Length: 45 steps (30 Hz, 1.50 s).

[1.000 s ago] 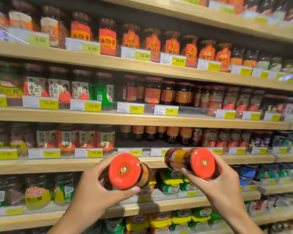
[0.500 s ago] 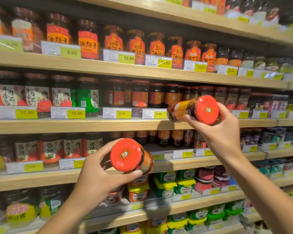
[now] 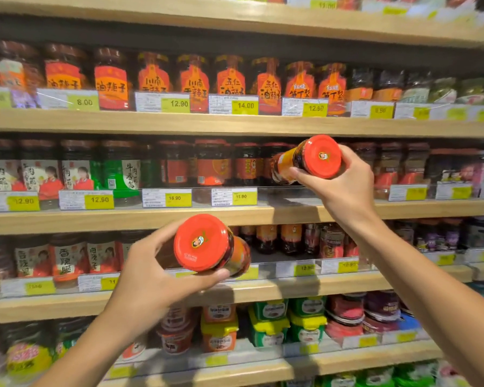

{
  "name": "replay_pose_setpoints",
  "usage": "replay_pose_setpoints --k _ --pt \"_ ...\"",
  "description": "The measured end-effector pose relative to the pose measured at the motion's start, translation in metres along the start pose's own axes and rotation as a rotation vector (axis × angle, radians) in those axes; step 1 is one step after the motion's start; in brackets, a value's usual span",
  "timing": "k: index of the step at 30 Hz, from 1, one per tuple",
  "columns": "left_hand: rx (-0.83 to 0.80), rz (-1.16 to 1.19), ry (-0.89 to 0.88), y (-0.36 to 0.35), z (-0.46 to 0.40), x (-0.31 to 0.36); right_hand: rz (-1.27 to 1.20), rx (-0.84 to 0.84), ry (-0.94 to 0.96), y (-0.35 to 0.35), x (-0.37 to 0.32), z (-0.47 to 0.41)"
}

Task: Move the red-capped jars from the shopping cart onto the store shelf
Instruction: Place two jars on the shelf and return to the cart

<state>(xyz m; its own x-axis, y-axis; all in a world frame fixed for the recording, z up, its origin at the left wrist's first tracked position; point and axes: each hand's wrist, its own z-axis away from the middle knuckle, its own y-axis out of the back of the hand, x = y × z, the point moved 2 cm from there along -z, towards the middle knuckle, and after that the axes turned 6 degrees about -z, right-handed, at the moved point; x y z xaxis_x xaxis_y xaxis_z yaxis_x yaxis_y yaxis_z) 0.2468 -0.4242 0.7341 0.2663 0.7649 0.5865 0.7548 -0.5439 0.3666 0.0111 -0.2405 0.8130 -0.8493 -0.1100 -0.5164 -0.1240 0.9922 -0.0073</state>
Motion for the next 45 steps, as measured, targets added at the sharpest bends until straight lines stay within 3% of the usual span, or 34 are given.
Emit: replay_pose_setpoints --k 24,45 --pt "0.135 -0.075 -0.195 0.003 -0.054 0.029 0.320 -0.134 -0.175 -0.028 0.052 -0.052" --pt "0.175 -0.117 -0.217 -0.010 -0.094 0.017 0.447 -0.159 -0.235 -0.036 0.056 -0.071"
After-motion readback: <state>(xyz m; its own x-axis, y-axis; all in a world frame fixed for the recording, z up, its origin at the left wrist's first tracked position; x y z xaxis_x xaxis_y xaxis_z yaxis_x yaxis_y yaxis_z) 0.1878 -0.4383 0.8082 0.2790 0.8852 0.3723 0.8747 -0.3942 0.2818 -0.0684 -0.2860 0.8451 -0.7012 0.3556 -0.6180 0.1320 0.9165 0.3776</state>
